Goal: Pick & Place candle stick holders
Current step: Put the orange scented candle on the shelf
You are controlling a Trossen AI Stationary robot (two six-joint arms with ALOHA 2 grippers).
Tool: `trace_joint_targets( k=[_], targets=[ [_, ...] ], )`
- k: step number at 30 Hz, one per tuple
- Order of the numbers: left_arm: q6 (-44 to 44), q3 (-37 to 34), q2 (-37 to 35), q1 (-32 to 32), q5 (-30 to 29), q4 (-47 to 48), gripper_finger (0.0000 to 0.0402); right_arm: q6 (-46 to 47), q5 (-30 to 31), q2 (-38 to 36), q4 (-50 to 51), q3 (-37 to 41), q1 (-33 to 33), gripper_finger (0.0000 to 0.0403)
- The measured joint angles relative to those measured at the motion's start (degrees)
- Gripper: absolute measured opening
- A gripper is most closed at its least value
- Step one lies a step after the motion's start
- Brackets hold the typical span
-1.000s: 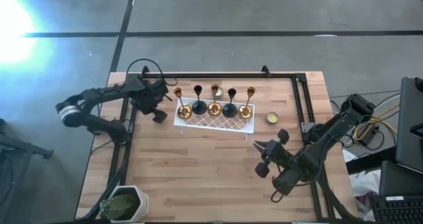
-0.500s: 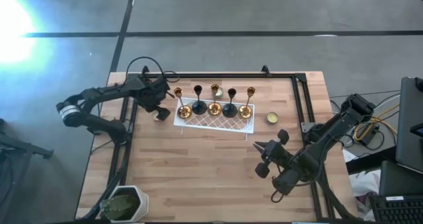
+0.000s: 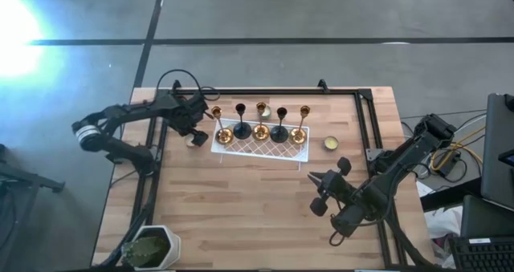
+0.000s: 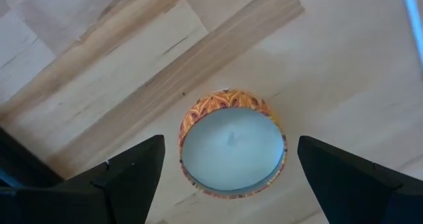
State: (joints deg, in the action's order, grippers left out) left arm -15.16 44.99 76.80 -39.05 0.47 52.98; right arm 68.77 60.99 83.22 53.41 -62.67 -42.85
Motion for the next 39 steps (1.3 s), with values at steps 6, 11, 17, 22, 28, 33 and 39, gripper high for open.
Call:
trace_joint_targets(
  k=[6, 11, 17, 22, 28, 33, 39],
  targets=[
    [0.0, -0.8, 1.9, 0.0, -0.1, -0.6, 0.0351, 0.0, 0.0, 0.0, 0.0, 0.0, 0.0, 0.0043],
    [-0.2, -2.5, 3.3, 0.0, 0.0, -2.3, 0.0351, 0.0, -0.2, 0.0, 0.1, 0.0, 0.0, 0.0043],
    [-0.7, -4.6, 4.4, 0.0, -0.1, -5.2, 0.0351, 0.0, -0.2, 0.0, 0.1, 0.1, 0.0, 0.0043],
    [-0.7, -5.5, 4.7, 0.0, -0.1, -7.8, 0.0351, 0.0, -0.2, 0.0, 0.0, 0.1, 0.0, 0.0043],
    [-0.1, -5.9, 4.6, 0.0, -0.3, -8.4, 0.0351, 0.0, -0.2, 0.0, 0.0, 0.1, 0.0, 0.0043],
    [-0.1, -5.9, 4.6, 0.0, -0.3, -8.5, 0.0351, 0.0, -0.2, 0.0, 0.0, 0.1, 0.0, 0.0043],
    [0.3, -6.0, 4.6, 0.0, -0.5, -9.0, 0.0325, 0.0, -0.1, 0.0, 0.0, 0.1, 0.0, 0.0043]
  ],
)
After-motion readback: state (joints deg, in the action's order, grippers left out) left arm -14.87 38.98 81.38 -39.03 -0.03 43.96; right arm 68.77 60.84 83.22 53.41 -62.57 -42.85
